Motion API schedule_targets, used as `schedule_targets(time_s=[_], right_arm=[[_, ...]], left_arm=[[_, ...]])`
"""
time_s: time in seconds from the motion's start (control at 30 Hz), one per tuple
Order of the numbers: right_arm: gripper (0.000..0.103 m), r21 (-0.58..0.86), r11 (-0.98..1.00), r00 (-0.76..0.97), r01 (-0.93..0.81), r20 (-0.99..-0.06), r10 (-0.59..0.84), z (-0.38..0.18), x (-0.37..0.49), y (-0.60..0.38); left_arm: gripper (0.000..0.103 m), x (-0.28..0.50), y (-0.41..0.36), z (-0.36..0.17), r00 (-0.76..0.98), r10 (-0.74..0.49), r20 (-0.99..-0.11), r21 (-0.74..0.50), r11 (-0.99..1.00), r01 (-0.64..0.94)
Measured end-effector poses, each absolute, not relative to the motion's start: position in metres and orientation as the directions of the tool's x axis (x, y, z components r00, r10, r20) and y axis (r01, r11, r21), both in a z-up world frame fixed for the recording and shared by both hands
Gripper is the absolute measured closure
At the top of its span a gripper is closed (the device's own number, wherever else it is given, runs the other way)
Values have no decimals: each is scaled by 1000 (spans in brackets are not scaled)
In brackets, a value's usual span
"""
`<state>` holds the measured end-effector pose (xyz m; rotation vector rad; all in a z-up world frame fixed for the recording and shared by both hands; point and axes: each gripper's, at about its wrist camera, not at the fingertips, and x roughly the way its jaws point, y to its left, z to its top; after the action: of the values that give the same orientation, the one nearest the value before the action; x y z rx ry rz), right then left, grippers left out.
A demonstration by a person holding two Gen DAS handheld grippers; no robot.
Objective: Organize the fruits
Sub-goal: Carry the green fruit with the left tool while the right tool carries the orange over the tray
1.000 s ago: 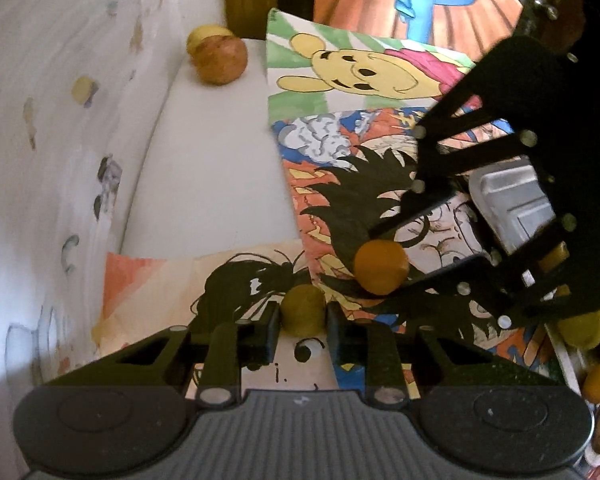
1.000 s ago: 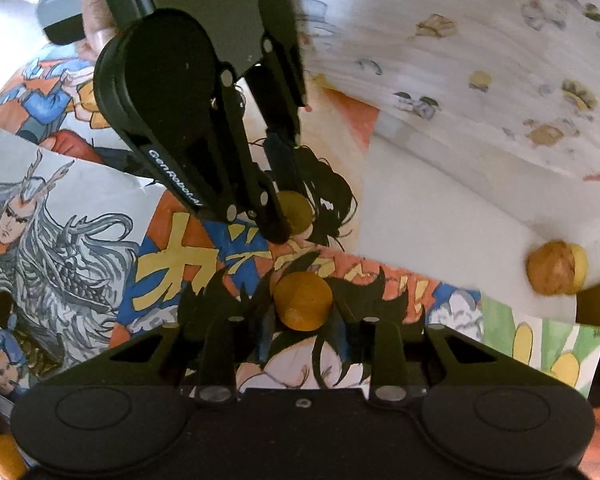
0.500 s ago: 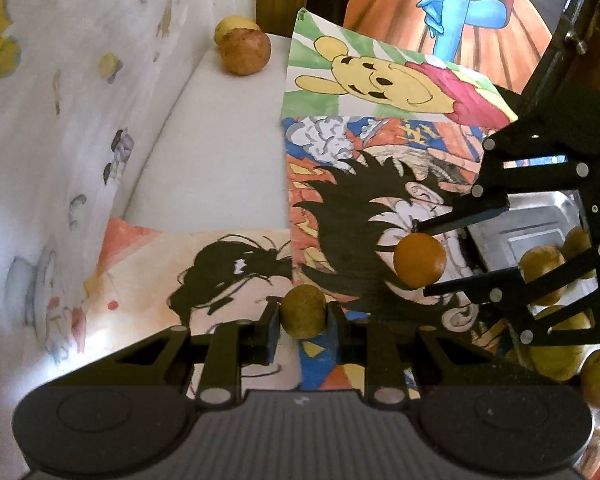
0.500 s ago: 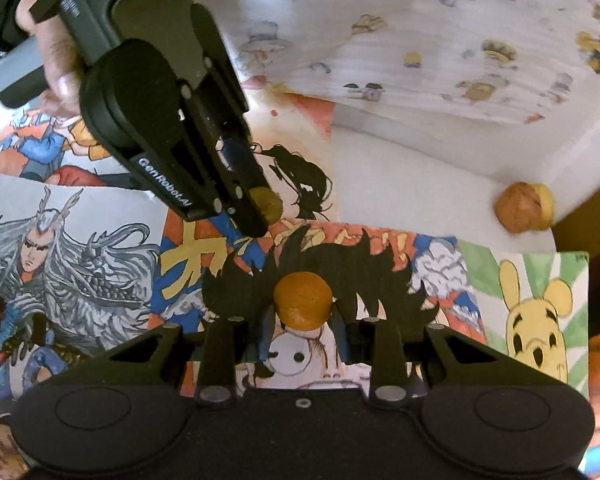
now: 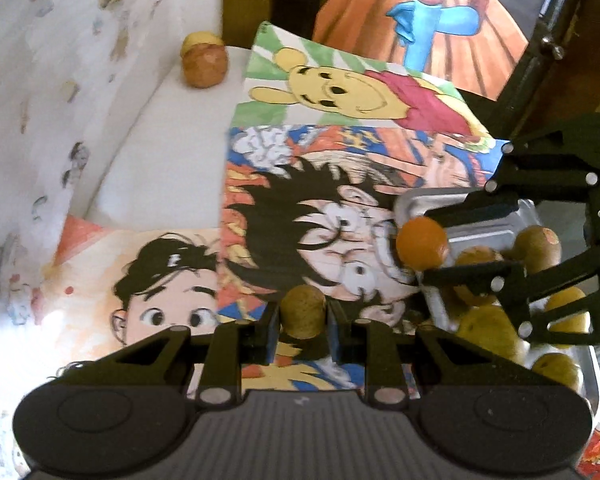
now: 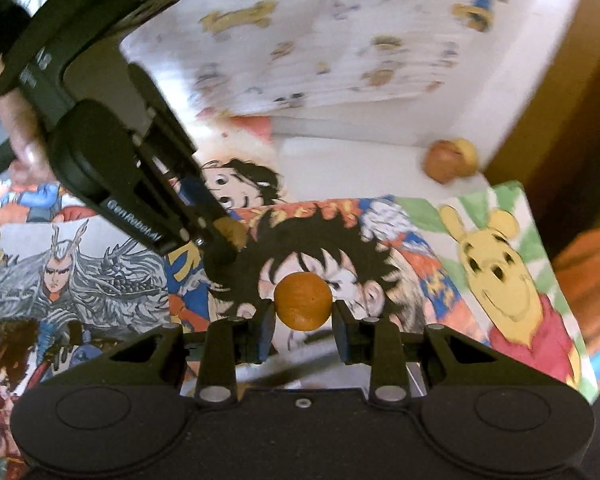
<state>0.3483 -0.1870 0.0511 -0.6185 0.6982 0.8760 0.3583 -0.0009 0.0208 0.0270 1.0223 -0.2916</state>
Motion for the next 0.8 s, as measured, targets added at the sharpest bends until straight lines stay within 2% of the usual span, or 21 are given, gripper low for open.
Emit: schedule_targets(time_s=[0.4, 0.8], right_arm=[[70, -135, 712, 569, -689, -709, 417, 65, 300, -261], [70, -6, 910, 686, -415, -658, 309, 69, 227, -317]], left_arm=[[76, 334, -63, 34, 482, -301, -823, -143, 931, 336], [76, 322, -121, 46, 448, -367, -815, -159, 886, 436]])
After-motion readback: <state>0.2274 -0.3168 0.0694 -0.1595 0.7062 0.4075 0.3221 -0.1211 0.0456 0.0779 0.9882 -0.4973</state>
